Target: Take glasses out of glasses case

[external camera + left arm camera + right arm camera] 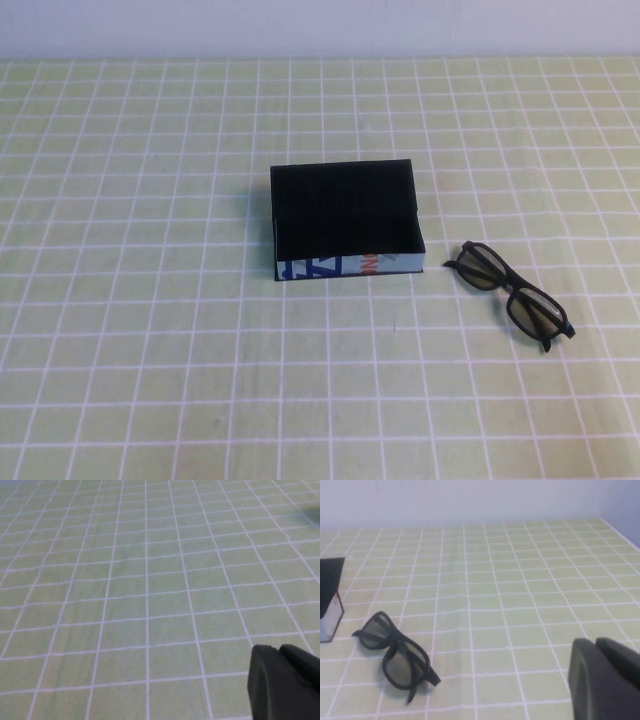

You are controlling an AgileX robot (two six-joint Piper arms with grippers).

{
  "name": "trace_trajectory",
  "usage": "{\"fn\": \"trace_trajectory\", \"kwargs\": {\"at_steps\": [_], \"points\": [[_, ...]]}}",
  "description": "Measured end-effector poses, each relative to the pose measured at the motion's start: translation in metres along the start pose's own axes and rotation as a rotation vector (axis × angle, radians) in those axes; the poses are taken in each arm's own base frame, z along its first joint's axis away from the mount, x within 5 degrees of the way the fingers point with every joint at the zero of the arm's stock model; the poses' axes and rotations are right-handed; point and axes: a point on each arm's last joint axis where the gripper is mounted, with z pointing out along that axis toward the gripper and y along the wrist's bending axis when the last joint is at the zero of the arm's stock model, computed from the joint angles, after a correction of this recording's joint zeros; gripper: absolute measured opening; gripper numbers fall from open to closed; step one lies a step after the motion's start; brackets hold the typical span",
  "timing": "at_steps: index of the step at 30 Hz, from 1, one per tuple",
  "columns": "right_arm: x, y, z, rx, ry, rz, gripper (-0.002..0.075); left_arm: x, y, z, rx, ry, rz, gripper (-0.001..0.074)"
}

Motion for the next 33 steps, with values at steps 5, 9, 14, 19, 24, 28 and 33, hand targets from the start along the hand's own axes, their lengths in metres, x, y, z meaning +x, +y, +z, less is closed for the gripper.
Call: {"fn": "trace_trajectory", "kwargs": {"at_steps": [5,9,14,19,24,28,33], "points": [[0.007,0.002,-0.008,-0.019,-0.046,0.005,-0.0017,0.000,0.000,0.000,0.000,0.000,0.000,-0.0004],[0.014,0.006,-0.009,-0.075,0.029,-0.001,-0.0017,0.000,0.000,0.000,0.000,0.000,0.000,-0.0004],[0.019,0.009,-0.009,-0.115,0.083,-0.018,-0.0017,0.000,0.000,0.000,0.000,0.000,0.000,-0.0004],[0.019,0.009,-0.009,-0.117,0.087,-0.018,-0.0017,0.000,0.000,0.000,0.000,0.000,0.000,-0.0004],[0.019,0.009,-0.009,-0.117,0.087,-0.018,-0.0017,0.000,0.000,0.000,0.000,0.000,0.000,-0.0004],[0.019,0.009,-0.009,-0.117,0.087,-0.018,-0.0017,0.000,0.000,0.000,0.000,0.000,0.000,-0.0004],[0.019,0.009,-0.009,-0.117,0.087,-0.018,-0.0017,0.000,0.000,0.000,0.000,0.000,0.000,-0.0004]]}}
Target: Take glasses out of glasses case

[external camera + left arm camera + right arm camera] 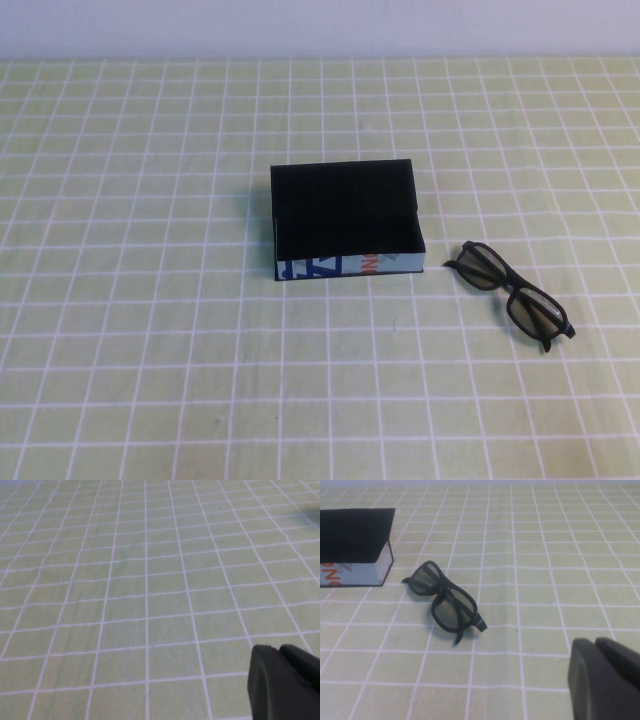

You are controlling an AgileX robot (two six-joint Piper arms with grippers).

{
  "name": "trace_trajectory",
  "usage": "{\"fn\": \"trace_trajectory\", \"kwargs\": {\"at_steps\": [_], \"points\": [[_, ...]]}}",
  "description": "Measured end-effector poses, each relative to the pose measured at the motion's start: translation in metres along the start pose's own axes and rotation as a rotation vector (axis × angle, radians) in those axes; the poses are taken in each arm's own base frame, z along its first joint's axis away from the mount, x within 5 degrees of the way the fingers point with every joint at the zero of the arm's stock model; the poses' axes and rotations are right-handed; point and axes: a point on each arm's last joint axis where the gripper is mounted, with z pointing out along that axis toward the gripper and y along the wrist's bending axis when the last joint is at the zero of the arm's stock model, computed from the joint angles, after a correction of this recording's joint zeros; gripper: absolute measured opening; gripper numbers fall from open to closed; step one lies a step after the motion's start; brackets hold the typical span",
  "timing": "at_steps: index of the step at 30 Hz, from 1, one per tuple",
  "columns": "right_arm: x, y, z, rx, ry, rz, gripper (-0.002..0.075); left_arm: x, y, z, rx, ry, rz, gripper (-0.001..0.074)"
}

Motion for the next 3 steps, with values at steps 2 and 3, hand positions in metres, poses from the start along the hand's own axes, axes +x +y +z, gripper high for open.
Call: {"fn": "trace_trajectory", "kwargs": {"at_steps": [2,3], "points": [[0.0000,0.0000,0.0000,0.000,0.000,0.000,-0.0017,0.0000,0.0000,0.0000,0.000,0.000,0.000,-0.0004],[0.0000,0.0000,0.0000,0.000,0.000,0.000,-0.0017,0.0000,0.0000,0.0000,0.000,0.000,0.000,-0.0004]]}}
